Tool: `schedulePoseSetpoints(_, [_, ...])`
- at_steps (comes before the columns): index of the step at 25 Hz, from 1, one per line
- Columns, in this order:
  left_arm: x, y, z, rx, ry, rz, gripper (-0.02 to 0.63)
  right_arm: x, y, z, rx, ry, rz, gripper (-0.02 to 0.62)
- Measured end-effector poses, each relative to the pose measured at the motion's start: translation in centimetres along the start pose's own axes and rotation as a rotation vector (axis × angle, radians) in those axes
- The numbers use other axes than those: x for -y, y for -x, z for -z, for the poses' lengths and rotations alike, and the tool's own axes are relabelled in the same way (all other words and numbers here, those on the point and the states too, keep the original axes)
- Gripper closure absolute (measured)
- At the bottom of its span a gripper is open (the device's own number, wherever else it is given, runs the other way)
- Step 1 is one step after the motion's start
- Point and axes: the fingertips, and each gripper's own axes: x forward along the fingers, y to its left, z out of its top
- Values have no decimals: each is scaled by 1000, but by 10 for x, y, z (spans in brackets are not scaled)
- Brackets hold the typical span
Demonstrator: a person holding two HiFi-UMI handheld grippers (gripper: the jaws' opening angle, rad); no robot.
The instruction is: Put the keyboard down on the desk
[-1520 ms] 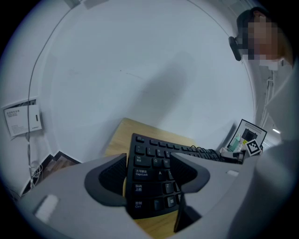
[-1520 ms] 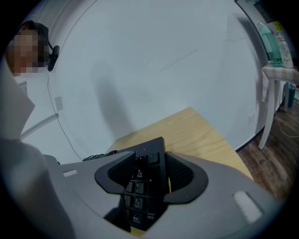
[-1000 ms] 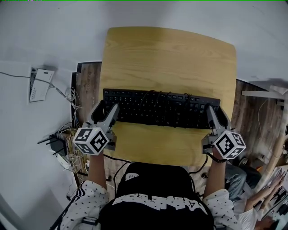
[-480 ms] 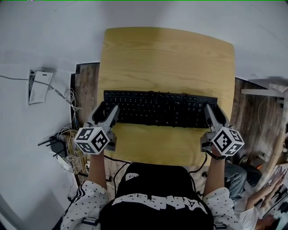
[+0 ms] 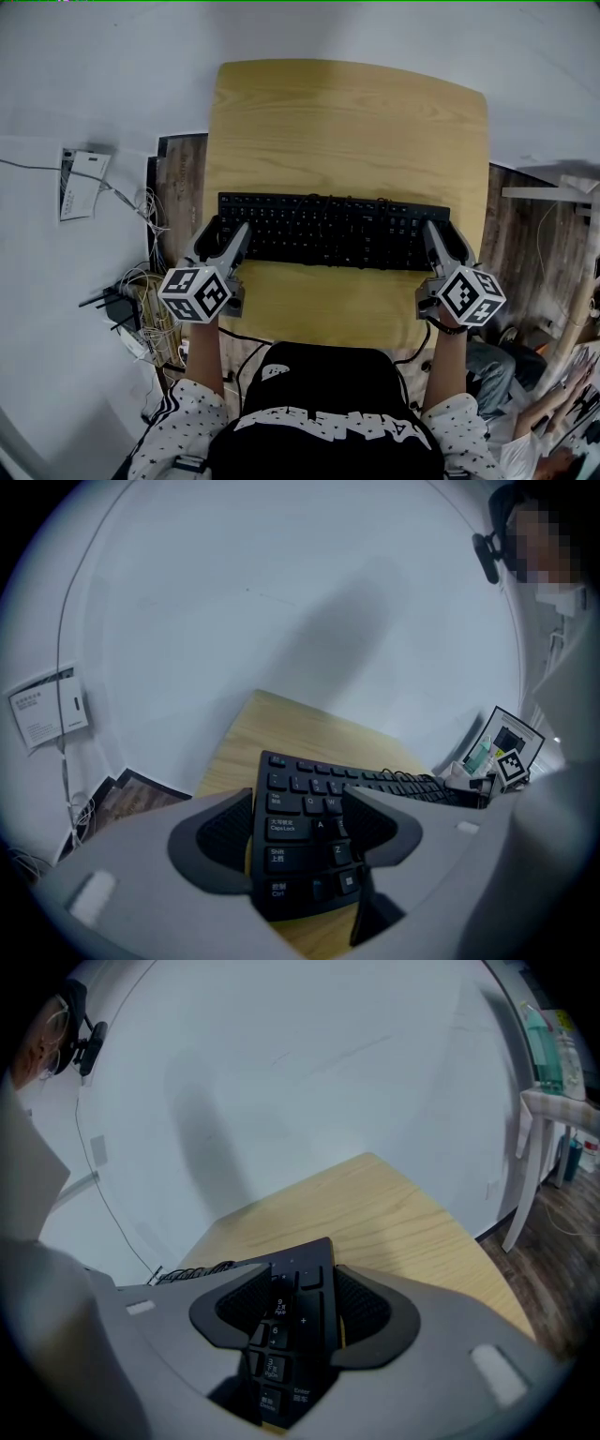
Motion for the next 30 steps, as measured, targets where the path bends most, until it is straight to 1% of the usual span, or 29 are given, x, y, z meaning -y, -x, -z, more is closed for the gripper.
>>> schedulePoseSetpoints(3, [0,-1,1,-10,-5,1,313,1,-3,1,-17,1,11,373])
schedulePoseSetpoints(9, [-1,-3,3,-12,-8,2,310,1,-4,4,-42,-9,19,370])
schedulePoseSetpoints(12, [-1,-5,7,-32,-24,0,310,2,-5,5,-51,-10,25,370])
schedulePoseSetpoints(17, [-1,-5,9,-32,-23,-3,308,4,-7,4,-37,3,39,367])
schedulePoseSetpoints(25, [-1,-8,12,-44,-43,-9,310,6,-6,2,-21,23,65,362])
schedulePoseSetpoints(28, [0,-9,14,-58,-41,-7,300,8,-6,2,-22,32,66,362])
schedulePoseSetpoints(30, [-1,-10,15,-67,-42,-9,298,10,-6,2,-25,36,68,338])
